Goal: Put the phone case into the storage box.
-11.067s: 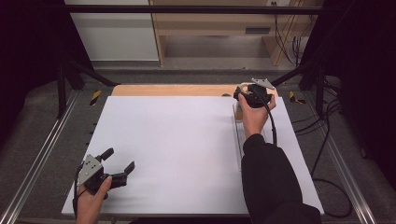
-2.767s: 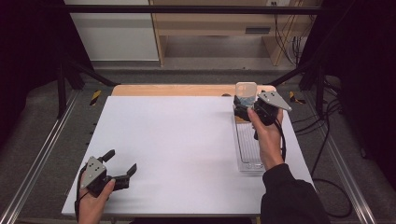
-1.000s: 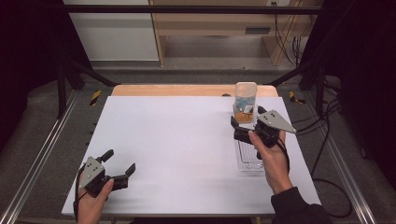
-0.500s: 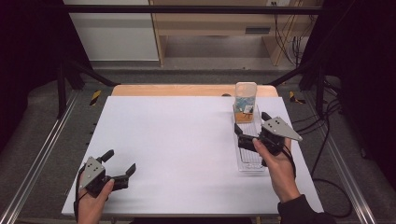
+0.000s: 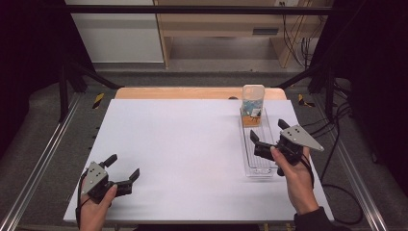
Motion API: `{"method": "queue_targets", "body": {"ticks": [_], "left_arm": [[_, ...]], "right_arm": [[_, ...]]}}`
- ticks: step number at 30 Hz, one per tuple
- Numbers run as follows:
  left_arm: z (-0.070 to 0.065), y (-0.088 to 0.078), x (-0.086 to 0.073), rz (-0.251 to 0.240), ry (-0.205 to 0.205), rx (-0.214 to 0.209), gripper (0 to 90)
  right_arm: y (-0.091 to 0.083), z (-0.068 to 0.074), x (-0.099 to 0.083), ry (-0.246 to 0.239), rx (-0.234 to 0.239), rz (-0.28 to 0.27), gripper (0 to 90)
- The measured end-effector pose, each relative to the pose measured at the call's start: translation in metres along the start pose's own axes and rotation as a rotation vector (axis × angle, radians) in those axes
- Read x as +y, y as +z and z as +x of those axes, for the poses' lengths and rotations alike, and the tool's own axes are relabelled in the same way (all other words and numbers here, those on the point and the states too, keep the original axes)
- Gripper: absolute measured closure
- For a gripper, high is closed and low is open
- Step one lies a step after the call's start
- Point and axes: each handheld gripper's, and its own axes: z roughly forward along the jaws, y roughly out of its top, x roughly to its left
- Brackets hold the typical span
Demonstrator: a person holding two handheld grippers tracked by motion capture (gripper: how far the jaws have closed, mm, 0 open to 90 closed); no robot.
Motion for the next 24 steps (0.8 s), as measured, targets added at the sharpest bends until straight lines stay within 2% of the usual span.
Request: {"method": "queue_targets", "body": {"ticks": [8, 13, 24], "left_arm": [[0.002, -0.003, 0.002, -0.016, -0.011, 0.000, 2.6], [0.005, -0.007, 0.003, -0.032, -0.032, 0.006, 2.6], [0.007, -0.020, 0.002, -0.048, -0.042, 0.016, 2.6]], "right_arm": [[-0.009, -0.008, -0.005, 0.008, -0.012, 0.005, 2.6], [-0.015, -0.016, -0.009, 0.034, -0.028, -0.002, 2.5], [-0.028, -0.033, -0.016, 0.077, -0.051, 0.001, 2.5]]}}
